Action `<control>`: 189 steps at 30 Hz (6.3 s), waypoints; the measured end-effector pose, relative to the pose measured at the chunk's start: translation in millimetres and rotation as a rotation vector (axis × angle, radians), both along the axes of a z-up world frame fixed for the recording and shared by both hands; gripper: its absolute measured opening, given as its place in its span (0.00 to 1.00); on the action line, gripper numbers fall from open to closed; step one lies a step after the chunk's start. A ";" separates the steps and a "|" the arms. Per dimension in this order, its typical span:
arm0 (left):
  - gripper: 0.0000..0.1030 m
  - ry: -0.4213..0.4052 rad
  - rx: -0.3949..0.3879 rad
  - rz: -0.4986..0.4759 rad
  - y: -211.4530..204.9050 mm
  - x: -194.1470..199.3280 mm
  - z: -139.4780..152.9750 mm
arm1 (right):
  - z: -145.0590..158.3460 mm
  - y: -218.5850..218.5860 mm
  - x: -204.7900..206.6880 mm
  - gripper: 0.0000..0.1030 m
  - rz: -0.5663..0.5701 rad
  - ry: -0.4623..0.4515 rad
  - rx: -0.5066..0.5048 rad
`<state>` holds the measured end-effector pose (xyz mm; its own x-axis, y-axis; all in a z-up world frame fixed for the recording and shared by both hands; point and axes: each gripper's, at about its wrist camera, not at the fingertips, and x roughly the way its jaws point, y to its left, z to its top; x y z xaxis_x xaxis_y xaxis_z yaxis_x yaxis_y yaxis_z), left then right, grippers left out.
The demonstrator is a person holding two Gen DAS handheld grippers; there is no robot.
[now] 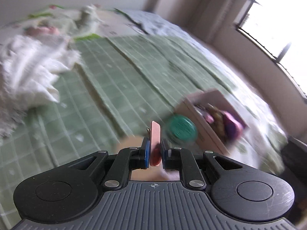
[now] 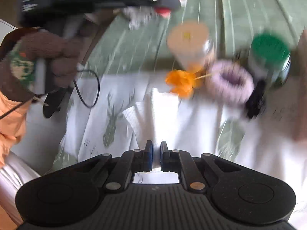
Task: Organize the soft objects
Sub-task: 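Grasp the white tissue with orange flower with the right gripper while the left holds the clip, then carry the clip and tissue over the pink box and open both grippers, then grasp the lavender fuzzy scrunchie with the left gripper, then grasp the orange paper flower with the right gripper while the left holds the scrunchie, then carry scrunchie and flower into the pink box and open both grippers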
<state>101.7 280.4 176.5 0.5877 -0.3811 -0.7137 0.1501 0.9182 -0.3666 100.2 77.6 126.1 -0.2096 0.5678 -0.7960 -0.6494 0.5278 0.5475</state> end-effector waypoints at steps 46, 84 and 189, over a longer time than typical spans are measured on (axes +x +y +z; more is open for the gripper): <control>0.21 0.016 0.009 -0.057 -92.9 44.7 4.2 | 72.3 -175.7 122.3 0.52 -0.527 -0.622 -0.060; 0.22 0.138 0.039 -0.103 -8.2 -72.7 -76.0 | -67.1 46.1 -7.9 0.14 0.155 -0.597 -0.290; 0.40 -0.055 0.081 0.443 91.0 -46.4 8.7 | 32.1 46.7 -4.2 0.17 0.019 -0.514 0.047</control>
